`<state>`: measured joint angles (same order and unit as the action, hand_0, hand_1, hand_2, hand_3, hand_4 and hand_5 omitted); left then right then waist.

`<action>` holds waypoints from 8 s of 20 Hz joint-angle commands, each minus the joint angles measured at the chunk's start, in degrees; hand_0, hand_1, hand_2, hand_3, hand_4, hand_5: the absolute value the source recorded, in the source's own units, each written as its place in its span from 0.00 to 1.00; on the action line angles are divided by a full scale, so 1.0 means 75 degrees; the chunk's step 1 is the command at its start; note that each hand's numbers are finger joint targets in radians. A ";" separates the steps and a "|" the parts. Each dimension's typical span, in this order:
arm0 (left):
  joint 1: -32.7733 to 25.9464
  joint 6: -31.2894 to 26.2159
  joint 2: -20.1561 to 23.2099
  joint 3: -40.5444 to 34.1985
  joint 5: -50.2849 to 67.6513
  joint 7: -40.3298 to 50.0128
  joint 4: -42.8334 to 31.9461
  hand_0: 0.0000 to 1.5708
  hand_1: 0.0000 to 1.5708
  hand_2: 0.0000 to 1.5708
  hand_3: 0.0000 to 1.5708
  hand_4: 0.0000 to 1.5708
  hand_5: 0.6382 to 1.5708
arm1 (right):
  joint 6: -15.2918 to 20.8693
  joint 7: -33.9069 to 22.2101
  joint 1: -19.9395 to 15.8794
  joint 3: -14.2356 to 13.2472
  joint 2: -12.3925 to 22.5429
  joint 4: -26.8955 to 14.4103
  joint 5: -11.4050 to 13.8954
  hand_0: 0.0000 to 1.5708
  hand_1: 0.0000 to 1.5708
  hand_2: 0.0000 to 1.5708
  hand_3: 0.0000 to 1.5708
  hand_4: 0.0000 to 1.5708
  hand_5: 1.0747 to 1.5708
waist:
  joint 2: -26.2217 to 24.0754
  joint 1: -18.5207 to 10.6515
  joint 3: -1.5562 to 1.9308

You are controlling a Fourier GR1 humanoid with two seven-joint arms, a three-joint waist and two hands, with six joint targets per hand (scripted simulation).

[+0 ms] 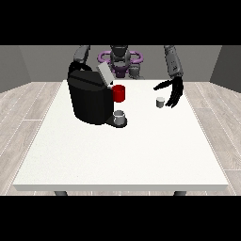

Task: Insert the coffee pod into the coffee machine and close the lid

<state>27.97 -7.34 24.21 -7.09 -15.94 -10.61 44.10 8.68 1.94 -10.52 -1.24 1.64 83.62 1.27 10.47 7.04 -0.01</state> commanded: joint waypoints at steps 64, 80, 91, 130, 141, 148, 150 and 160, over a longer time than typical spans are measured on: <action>0.4912 -0.0281 0.0274 -0.0053 -0.2156 0.0568 -0.0902 0.80 0.80 0.82 0.78 0.30 1.00 | -0.0218 0.0408 -0.0992 0.0144 0.0033 -0.1085 -0.0305 0.00 0.00 0.00 0.00 0.31 1.00 | 0.0068 0.1104 0.0005; 0.5137 -0.0170 0.0100 0.0181 -0.2620 0.0764 -0.0977 0.82 0.82 0.84 0.78 0.32 1.00 | -0.0175 0.0396 -0.1072 -0.0395 0.0312 -0.1013 -0.0528 0.00 0.00 0.00 0.00 0.33 1.00 | 0.0334 0.1166 0.0006; 0.5104 -0.0012 0.0240 0.0071 -0.2728 0.0322 -0.1178 0.75 0.75 0.80 0.76 0.32 1.00 | -0.0009 0.0188 -0.0962 -0.0157 0.0034 -0.0541 -0.0495 0.00 0.00 0.00 0.00 0.33 1.00 | 0.0514 0.1346 0.0003; 0.5225 -0.0431 0.0292 0.0488 -0.3449 -0.0119 -0.1187 0.36 0.36 0.52 0.41 0.15 1.00 | 0.0030 0.0351 -0.1265 -0.0465 0.0215 -0.0823 -0.0622 0.00 0.00 0.00 0.00 0.29 1.00 | 0.0766 0.1025 0.0005; 0.5234 -0.0701 -0.0110 0.0671 -0.3664 0.0300 -0.0969 0.00 0.00 0.00 0.00 0.00 1.00 | 0.0155 0.0837 -0.1035 -0.0692 0.0223 -0.1477 -0.0581 0.00 0.00 0.00 0.00 0.22 1.00 | 0.0390 0.0809 0.0007; 0.4787 -0.0528 0.0220 0.0478 -0.3693 -0.0063 -0.1011 0.00 0.00 0.00 0.00 0.00 1.00 | -0.0096 0.0717 -0.0838 -0.0762 0.0474 -0.1139 -0.0731 0.00 0.00 0.00 0.00 0.26 1.00 | 0.0208 0.0824 0.0003; 0.4860 -0.0618 -0.0066 0.0562 -0.3768 0.0351 -0.1009 0.00 0.00 0.00 0.00 0.00 1.00 | 0.0348 0.0426 -0.0693 -0.0359 -0.0008 -0.1084 -0.0433 0.00 0.00 0.00 0.00 0.23 1.00 | -0.0197 0.0825 0.0002; 0.3369 -0.0430 -0.1375 -0.1218 -0.1475 -0.0178 -0.0739 0.00 0.00 0.00 0.00 0.16 1.00 | -0.0007 0.0538 0.0213 -0.0914 0.0370 -0.1342 -0.0883 0.00 0.00 0.00 0.00 0.27 1.00 | -0.1580 -0.0128 -0.0012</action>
<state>57.17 -11.64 16.94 -10.76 -33.55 -9.45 38.16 9.36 6.66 -10.72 -7.32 3.56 72.80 -4.49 1.76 7.74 -0.03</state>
